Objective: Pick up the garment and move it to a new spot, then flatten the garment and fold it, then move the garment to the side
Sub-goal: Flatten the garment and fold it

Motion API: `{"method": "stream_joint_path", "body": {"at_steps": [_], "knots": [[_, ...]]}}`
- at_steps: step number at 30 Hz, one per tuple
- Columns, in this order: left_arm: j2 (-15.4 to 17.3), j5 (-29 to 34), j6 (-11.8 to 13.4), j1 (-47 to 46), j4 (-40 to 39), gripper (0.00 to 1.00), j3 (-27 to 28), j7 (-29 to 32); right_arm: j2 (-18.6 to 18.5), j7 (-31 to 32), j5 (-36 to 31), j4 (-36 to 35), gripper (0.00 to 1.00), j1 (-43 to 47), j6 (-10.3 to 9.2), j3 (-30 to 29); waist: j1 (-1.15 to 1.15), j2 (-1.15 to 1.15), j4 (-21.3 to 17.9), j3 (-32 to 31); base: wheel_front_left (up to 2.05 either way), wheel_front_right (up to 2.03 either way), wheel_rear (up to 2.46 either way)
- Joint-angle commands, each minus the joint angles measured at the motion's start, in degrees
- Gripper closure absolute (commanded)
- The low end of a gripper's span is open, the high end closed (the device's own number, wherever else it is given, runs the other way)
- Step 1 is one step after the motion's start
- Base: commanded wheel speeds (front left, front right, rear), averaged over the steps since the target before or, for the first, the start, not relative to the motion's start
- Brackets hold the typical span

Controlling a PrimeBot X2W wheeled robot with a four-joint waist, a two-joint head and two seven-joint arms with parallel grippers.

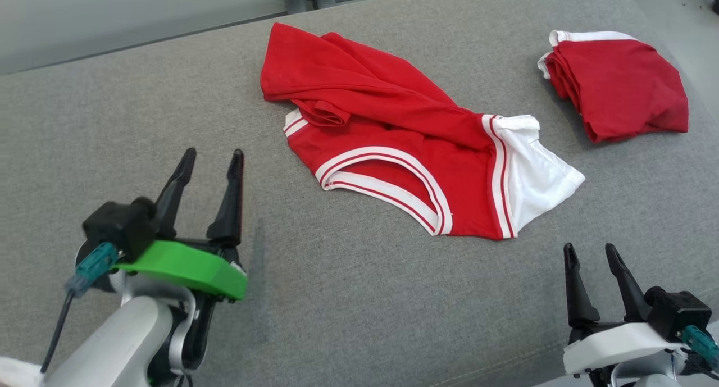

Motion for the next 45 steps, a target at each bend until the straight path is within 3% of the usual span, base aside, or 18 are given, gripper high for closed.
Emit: {"method": "stream_joint_path", "body": {"at_steps": [1,9,14,19,28,45], "knots": [[0.19,1.0,-0.55,2.09,-0.43,0.0,1.72,0.01,-0.37,0.01,-0.45,0.36,0.0,1.02,-0.02,-0.59,0.0,0.0,1.68,-2.19,0.0,0.0,0.0],[-1.25,10.1,-2.5,19.68,-4.42,0.0,17.86,0.01,-0.87,0.01,-1.94,0.02,0.0,4.49,-0.02,-4.01,0.0,0.0,2.64,-5.61,0.0,0.0,0.0],[-1.64,14.45,-4.5,27.43,-4.51,0.0,22.68,0.0,-2.11,0.01,-4.17,-0.95,0.0,4.54,-0.02,-4.07,0.0,0.0,4.14,-6.65,0.0,0.0,0.0],[-4.11,17.65,-7.62,30.7,-3.0,0.0,24.15,0.0,-2.72,0.01,-5.78,-2.3,0.0,3.62,-0.02,-4.89,0.0,0.0,7.33,-8.28,0.0,0.0,0.0],[-7.83,20.2,-9.98,34.18,-1.33,0.0,27.75,0.0,-3.07,0.01,-7.52,-3.09,0.0,5.18,-0.02,-5.38,0.0,0.0,10.62,-11.5,0.0,0.0,0.0],[-10.58,21.73,-12.4,35.91,-0.09,0.0,30.7,0.0,-3.25,0.01,-7.38,-1.8,0.0,5.25,-0.02,-4.6,0.0,0.0,10.71,-12.8,0.0,0.0,0.0]]}}
